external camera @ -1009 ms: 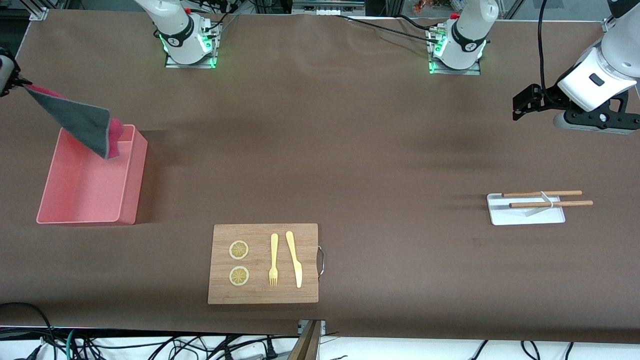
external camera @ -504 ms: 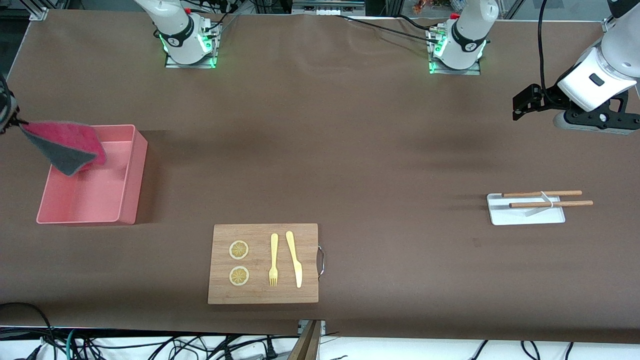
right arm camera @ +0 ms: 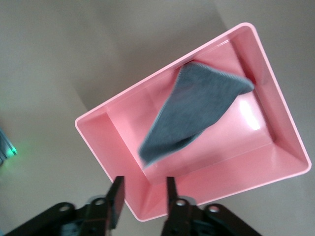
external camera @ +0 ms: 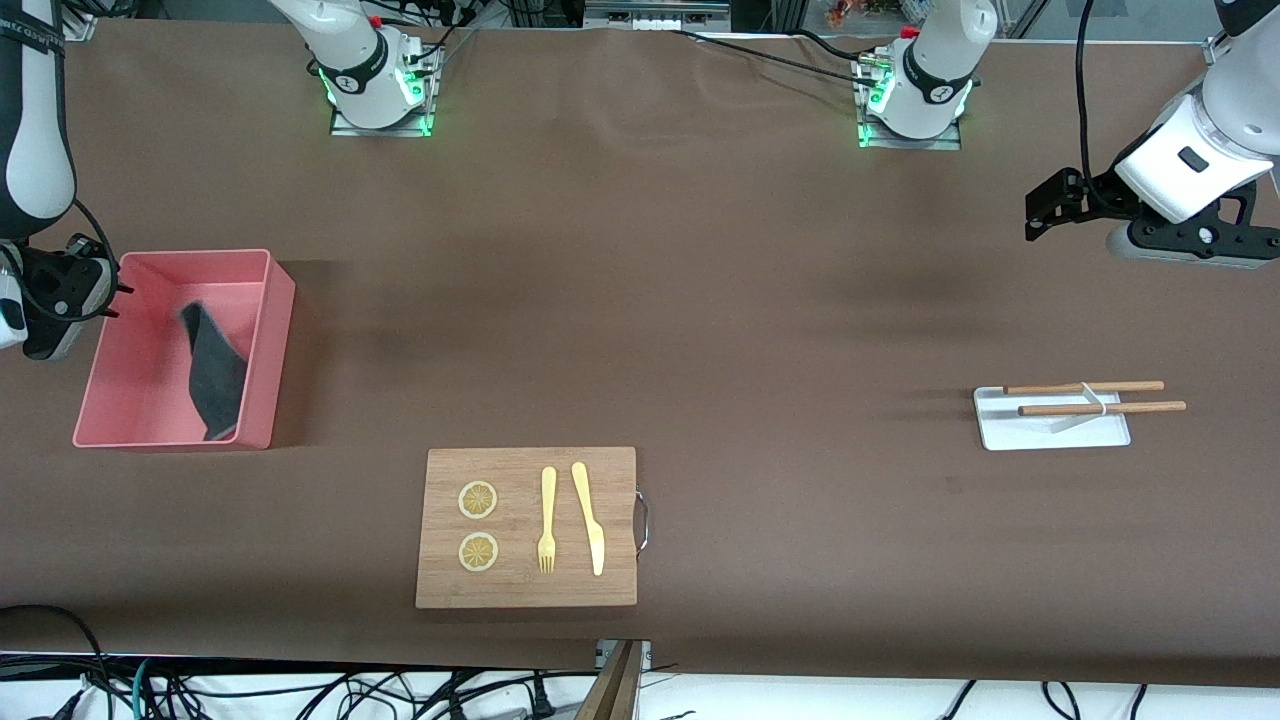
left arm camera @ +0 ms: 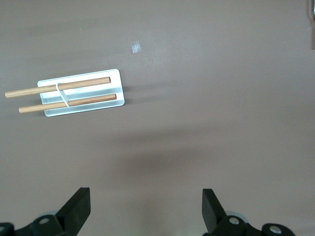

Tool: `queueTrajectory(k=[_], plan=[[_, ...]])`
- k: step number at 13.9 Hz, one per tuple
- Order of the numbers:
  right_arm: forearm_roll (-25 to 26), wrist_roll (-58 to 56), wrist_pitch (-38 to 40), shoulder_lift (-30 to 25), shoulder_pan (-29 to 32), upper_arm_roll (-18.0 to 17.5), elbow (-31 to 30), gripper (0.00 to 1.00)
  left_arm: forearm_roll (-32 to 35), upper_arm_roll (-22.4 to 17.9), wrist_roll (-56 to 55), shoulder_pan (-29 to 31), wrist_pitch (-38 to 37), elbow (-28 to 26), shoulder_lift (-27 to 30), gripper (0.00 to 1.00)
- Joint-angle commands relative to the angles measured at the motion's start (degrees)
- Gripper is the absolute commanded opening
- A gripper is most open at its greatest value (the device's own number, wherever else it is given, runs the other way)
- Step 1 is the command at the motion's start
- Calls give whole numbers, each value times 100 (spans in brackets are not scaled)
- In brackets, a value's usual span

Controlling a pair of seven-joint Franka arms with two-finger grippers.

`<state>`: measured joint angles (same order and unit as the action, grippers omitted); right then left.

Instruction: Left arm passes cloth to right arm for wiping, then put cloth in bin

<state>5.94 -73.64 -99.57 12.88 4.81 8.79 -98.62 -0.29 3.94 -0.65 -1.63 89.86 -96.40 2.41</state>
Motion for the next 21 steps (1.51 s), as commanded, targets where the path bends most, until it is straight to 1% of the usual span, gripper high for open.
queueTrajectory(k=[1,2,5,8,12,14,15,17,21], plan=[[-93,472,-1,-443,-6,-149,-193,100,56,1,-58,-30,-30,-80,119,100],[-93,638,112,-566,-24,-254,-184,100,56,10,-58,-30,-30,-80,119,100],[-93,1901,639,-1023,-269,-448,-176,100,56,10,-49,-22,-39,-89,119,100],[-102,3623,974,-1463,-769,-510,-167,100,56,10,-49,-22,-39,-89,119,100],[-269,5635,1387,-2121,-841,-966,-158,100,56,1,-49,-13,-39,-89,119,100],[-322,6726,1423,-2290,-963,-1046,-106,100,56,1,-49,-13,-39,-89,119,100],[-322,7009,1284,-2325,-964,-1046,-105,100,56,10,-49,-13,-39,-89,119,100],[-278,6986,880,-2308,-955,-1029,-79,100,56,1,-49,-13,-39,-89,119,100],[-383,7003,720,-2264,-955,-1029,-114,100,56,1,-49,5,-39,-89,119,100]])
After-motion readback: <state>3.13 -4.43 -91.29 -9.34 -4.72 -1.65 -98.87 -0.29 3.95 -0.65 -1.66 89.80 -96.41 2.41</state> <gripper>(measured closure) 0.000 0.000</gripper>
